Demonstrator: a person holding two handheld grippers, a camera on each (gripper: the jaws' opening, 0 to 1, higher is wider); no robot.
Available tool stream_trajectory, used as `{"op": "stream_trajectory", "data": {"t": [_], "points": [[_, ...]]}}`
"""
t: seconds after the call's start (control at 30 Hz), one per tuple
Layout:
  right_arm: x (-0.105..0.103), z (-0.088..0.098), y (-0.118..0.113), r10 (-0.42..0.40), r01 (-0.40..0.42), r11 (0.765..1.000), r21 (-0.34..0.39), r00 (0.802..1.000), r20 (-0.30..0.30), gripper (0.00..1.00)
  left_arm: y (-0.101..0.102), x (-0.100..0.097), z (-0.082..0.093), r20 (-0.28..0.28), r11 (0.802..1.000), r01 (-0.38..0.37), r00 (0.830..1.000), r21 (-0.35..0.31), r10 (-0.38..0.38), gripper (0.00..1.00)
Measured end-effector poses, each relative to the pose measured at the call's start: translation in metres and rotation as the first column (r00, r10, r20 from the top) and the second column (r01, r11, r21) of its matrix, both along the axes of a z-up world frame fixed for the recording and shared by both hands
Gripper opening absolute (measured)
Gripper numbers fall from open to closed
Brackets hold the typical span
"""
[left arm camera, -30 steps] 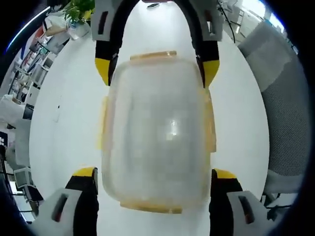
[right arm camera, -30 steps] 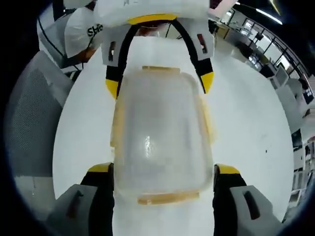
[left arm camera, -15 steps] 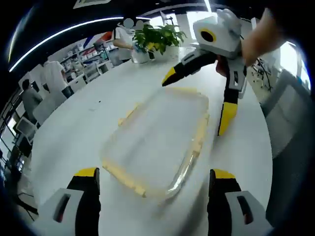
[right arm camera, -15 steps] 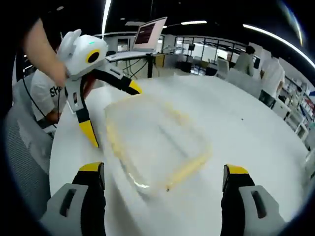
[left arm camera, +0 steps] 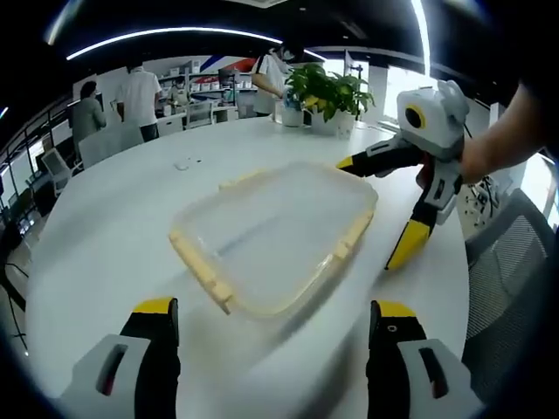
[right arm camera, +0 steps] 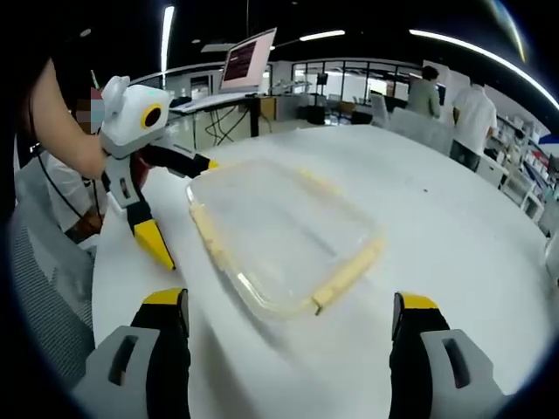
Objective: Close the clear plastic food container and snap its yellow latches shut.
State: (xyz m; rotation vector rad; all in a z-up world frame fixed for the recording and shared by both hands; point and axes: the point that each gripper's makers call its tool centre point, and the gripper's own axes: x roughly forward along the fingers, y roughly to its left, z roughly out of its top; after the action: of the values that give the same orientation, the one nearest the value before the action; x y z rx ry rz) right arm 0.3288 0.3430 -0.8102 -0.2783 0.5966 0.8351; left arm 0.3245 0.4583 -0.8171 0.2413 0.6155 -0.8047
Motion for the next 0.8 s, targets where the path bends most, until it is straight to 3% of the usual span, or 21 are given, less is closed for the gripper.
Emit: {"op": "stream_trajectory", "data": {"t": [0.2, 0.3, 0.8], "points": [[-0.004, 0.004, -0.007, -0.038, 0.038, 0.999, 0.015, 0.999, -0.005, 0.91, 0.001, -0.003, 0.0, -0.016, 1.0, -0.014, 1.0, -0.002, 0.014, 0.84], [-0.006, 0.008, -0.014, -0.064, 0.064, 0.998, 0.017, 0.998, 0.01, 0.9, 0.006, -0.006, 0.003, -0.056, 0.997, -0.071, 0.996, -0.039, 0.069, 0.84], [-0.027, 0.031, -0.051, -0.208, 0.208, 0.975, 0.081, 0.978, -0.006, 0.88, 0.034, -0.023, 0.023, -0.023, 0.985, -0.162, 0.987, -0.063, 0.161, 0.82]]}}
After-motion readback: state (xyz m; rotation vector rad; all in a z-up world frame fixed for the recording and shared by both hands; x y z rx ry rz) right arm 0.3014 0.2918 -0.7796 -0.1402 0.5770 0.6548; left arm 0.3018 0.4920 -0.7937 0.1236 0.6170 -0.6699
